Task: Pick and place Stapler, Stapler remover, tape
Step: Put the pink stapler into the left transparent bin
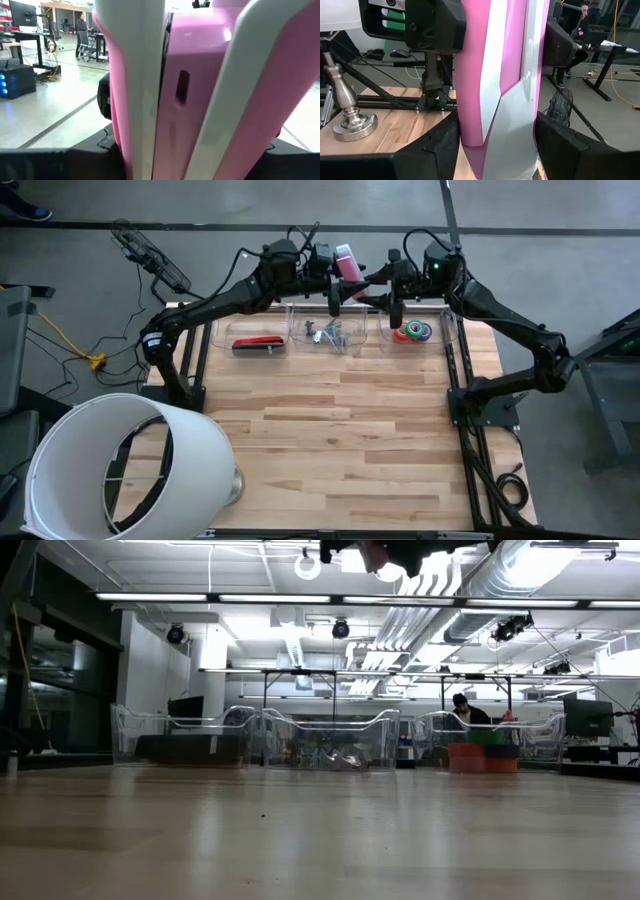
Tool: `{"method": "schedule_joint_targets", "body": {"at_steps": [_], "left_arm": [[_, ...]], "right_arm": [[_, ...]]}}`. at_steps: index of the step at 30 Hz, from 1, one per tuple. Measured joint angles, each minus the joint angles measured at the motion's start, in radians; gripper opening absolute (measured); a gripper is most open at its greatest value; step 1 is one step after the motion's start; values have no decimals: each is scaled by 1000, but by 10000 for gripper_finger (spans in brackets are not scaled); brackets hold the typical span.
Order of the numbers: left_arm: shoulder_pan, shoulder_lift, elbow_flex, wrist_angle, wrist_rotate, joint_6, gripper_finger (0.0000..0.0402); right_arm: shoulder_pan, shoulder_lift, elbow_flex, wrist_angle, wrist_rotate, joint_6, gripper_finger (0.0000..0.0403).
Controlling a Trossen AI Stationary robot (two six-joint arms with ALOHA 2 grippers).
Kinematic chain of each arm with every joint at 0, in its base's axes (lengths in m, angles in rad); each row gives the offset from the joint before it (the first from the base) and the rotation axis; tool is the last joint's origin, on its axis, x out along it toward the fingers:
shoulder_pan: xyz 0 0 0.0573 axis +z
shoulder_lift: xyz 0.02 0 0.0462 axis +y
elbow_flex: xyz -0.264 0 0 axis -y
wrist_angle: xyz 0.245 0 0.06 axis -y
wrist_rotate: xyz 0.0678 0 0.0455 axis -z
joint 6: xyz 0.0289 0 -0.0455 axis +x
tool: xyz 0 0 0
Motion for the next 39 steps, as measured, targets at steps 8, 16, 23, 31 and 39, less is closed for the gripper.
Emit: {"method": "schedule_joint_targets", "body": {"at_steps": [8,16,23,31,39], "left_arm": [[-1,0,0,-40,-45,3,221],[27,-17,-2,-158,-227,19,221],[37,-59,0,-364,-514,-24,221],[80,-53,-1,-710,-732,-236,221],[148,-9,-1,-952,-722,-366,221]], "right_arm": [[0,-1,0,-43,-12,7,207],[-7,-38,4,-114,78,68,312],[-50,-84,0,-209,154,51,338],[-126,-128,0,-299,269,1,338],[-189,-131,0,-312,268,-1,339]]}}
